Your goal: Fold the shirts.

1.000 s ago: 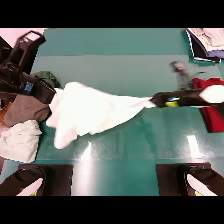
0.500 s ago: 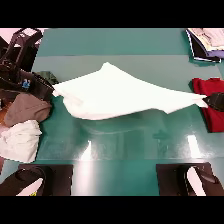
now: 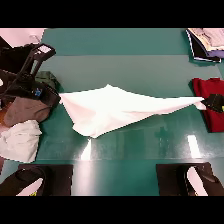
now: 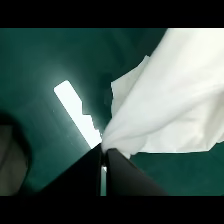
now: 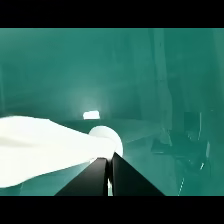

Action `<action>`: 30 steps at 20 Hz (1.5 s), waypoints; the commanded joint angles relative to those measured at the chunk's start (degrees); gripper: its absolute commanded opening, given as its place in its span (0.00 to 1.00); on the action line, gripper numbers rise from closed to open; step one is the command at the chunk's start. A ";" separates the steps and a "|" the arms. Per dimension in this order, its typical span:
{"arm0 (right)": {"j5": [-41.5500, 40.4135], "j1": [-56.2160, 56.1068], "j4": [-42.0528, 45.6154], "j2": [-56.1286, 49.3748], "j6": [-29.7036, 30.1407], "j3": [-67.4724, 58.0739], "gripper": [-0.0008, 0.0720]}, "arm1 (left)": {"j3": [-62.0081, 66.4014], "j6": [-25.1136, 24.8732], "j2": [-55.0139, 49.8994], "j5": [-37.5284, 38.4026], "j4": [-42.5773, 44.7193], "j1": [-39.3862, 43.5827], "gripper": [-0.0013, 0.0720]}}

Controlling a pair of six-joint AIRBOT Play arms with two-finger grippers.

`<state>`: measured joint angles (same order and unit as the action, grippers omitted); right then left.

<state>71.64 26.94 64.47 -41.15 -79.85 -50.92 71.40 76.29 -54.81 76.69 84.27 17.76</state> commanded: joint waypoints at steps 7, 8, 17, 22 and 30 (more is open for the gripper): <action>-10.86 -0.04 -5.01 5.35 2.03 -14.71 0.03 | 23.98 -0.24 0.11 -11.13 7.13 -0.07 0.05; -11.76 -0.04 -6.29 5.11 2.10 -18.56 0.03 | 29.09 -0.24 0.11 -12.09 7.13 -0.07 0.05; -5.79 -0.04 -7.80 -8.35 2.34 -60.22 0.03 | 52.63 -0.26 3.52 -22.69 -1.07 -0.07 0.05; -2.14 -0.07 -7.96 -18.16 -1.38 -73.72 0.03 | 50.10 -3.23 3.50 -23.93 -7.76 -0.07 0.05; 2.08 -12.26 -7.26 -30.10 -2.84 -52.54 0.03 | 31.67 -2.10 -14.86 -10.12 1.07 -0.07 0.05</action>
<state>72.47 19.75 57.14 -66.26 -82.17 -109.38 107.72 73.63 -61.91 60.82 82.00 17.72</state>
